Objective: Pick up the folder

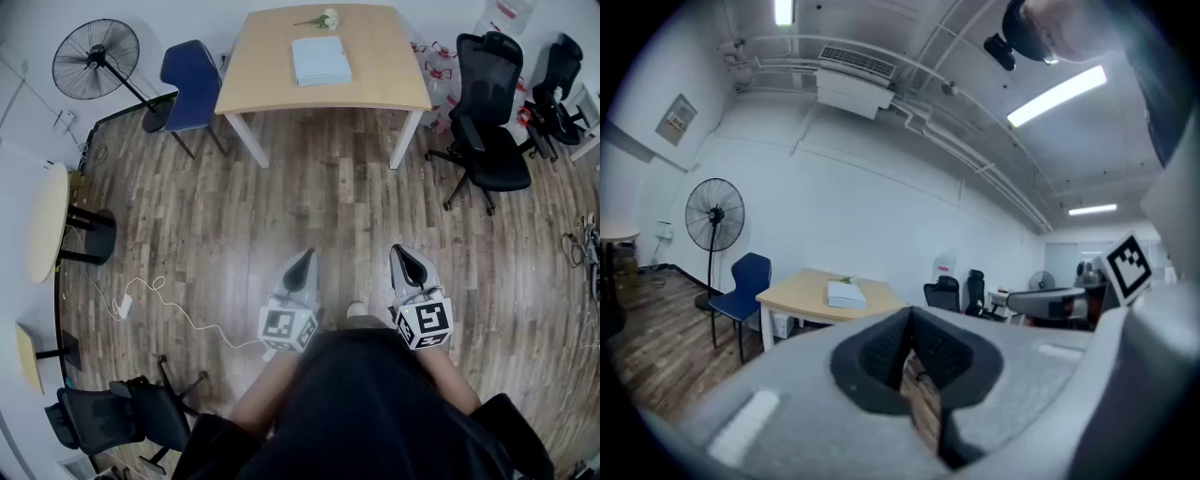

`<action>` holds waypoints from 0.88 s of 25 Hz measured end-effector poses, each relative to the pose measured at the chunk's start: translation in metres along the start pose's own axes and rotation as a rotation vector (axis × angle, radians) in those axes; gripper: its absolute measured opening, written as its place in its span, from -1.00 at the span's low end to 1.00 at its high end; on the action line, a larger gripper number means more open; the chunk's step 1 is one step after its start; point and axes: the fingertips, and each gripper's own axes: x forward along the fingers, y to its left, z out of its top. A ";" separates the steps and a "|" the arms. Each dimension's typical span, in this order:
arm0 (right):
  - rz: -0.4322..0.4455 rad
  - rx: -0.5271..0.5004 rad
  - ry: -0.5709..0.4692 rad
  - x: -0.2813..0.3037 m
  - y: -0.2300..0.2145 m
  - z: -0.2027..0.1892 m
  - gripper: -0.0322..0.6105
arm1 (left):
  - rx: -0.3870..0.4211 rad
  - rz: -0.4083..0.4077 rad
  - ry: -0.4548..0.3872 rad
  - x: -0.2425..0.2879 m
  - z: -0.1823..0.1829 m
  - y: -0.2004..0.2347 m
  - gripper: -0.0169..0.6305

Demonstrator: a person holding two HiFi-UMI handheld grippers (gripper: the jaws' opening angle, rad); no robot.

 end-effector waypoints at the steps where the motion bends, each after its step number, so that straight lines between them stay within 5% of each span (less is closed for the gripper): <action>1: -0.002 0.003 -0.001 -0.001 -0.001 0.000 -0.90 | 0.003 0.001 -0.003 -0.001 -0.001 -0.001 -0.94; 22: -0.014 0.041 -0.035 -0.012 -0.080 -0.009 -0.90 | 0.088 -0.002 -0.014 0.045 -0.004 -0.060 -0.94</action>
